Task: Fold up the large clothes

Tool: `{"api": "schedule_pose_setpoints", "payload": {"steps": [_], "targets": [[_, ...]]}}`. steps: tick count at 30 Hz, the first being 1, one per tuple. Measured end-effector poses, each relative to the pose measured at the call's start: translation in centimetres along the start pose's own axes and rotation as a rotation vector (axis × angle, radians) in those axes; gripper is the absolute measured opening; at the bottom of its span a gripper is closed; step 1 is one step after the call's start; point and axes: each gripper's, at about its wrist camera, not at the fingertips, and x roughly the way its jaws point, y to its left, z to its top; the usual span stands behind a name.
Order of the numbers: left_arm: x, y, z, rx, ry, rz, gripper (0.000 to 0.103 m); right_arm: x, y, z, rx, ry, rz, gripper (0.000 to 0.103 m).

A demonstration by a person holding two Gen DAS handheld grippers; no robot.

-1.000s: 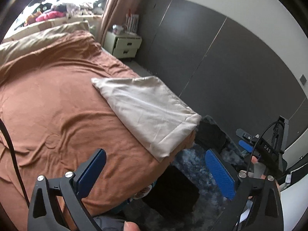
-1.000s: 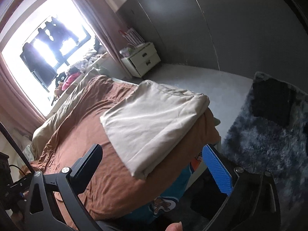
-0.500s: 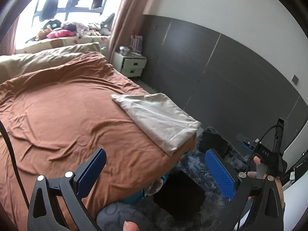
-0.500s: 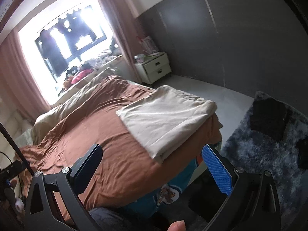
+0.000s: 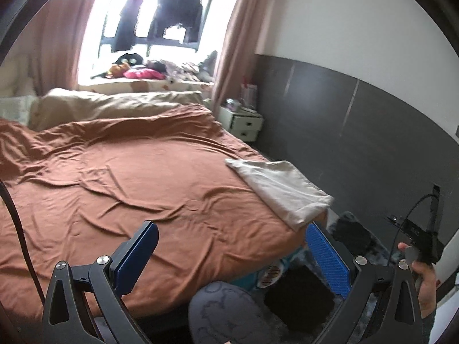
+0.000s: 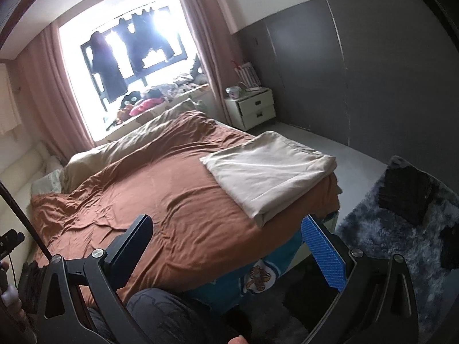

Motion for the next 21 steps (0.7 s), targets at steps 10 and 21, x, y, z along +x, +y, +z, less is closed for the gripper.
{"api": "schedule_pose_setpoints", "payload": {"steps": [10,21], "targets": [[-5.7,2.6,-4.0,-0.016,-0.066,0.072,0.103,-2.8,1.4,-4.2,-0.045,-0.030,0.061,0.103],[-11.4,6.5,-9.9,-0.041,-0.138,0.136,0.103,-4.5,3.1,-9.0,-0.086,-0.047,0.101,0.103]]}}
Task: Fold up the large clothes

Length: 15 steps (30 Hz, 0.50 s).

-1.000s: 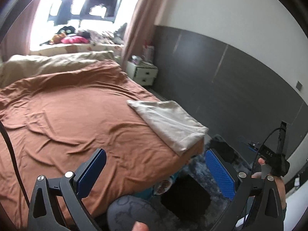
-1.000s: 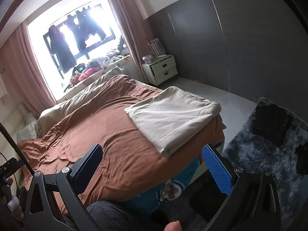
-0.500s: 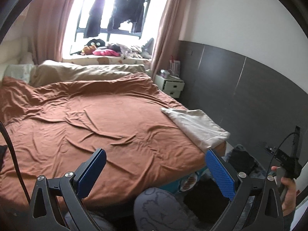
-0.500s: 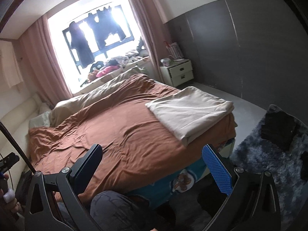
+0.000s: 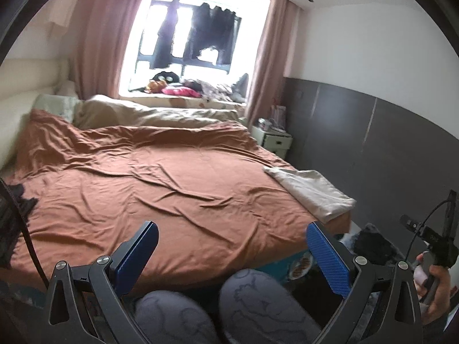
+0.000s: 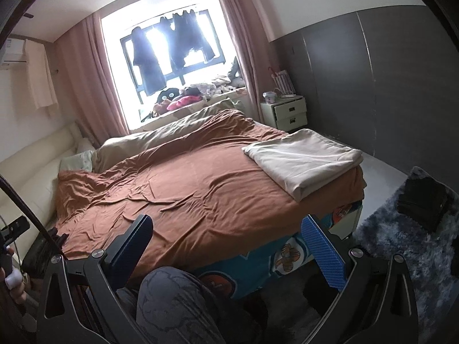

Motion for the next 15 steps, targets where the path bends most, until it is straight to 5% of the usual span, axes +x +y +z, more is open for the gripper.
{"api": "schedule_pose_setpoints", "payload": {"steps": [15], "targets": [[-3.9,2.8,-7.4,-0.006,-0.005,0.069,0.103,2.4,4.0,-4.7,-0.101,0.114,0.020,0.103]]}}
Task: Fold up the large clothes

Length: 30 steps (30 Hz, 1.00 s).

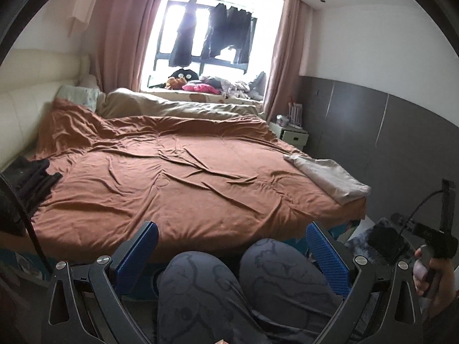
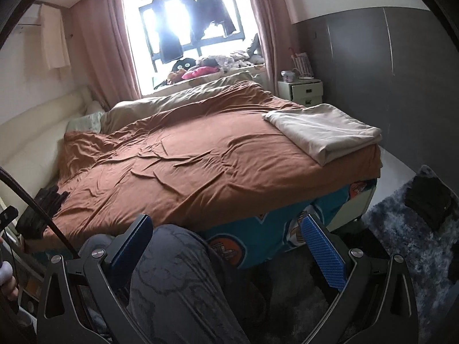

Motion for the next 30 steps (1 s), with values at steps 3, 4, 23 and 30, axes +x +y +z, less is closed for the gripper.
{"api": "schedule_pose_setpoints", "payload": {"steps": [3,4,23,30], "targets": [[-0.7,0.2,-0.4,-0.006,-0.022,0.004,0.103,0.0,0.3,0.0,-0.002,0.000,0.001,0.103],[-0.8,0.3,-0.5,-0.007,-0.023,0.009,0.103,-0.1,0.3,0.2,-0.005,-0.003,-0.001,0.103],[-1.3,0.3,-0.2,-0.005,-0.025,0.019,0.103,0.0,0.9,-1.3,-0.027,-0.013,-0.007,0.103],[-1.2,-0.1,-0.4,-0.007,-0.016,0.023,0.103,0.1,1.2,-1.3,-0.043,-0.018,-0.022,0.103]]}}
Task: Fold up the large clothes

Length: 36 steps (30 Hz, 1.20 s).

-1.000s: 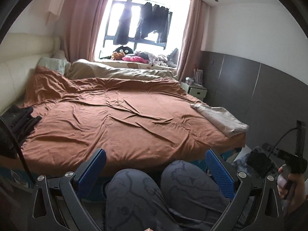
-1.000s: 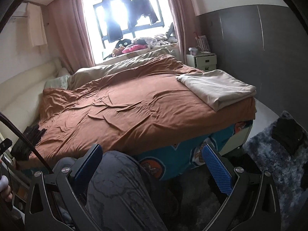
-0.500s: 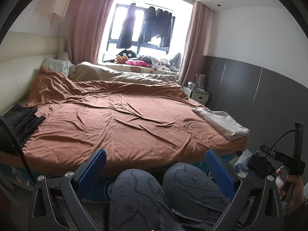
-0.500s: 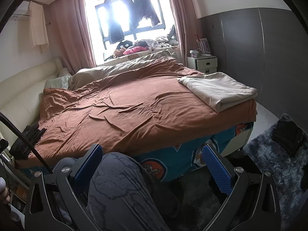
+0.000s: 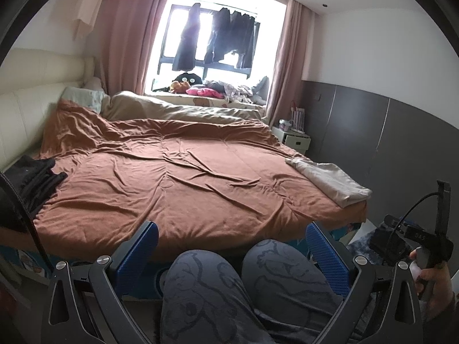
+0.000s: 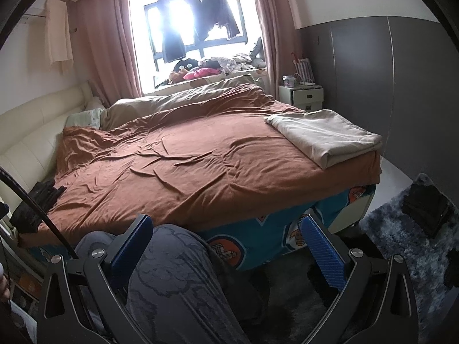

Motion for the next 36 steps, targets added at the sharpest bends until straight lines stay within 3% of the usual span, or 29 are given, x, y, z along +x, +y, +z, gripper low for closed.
{"api": "schedule_pose_setpoints", "payload": {"steps": [23,36], "targets": [[0.32,-0.96,-0.31,0.032,0.028,0.005,0.103,0.12,0.45,-0.33,-0.010,-0.004,0.018,0.103],[-0.20,-0.88,-0.52,0.028,0.002,-0.012,0.103,-0.14,0.40,-0.38,-0.012,-0.006,0.023,0.103]]}}
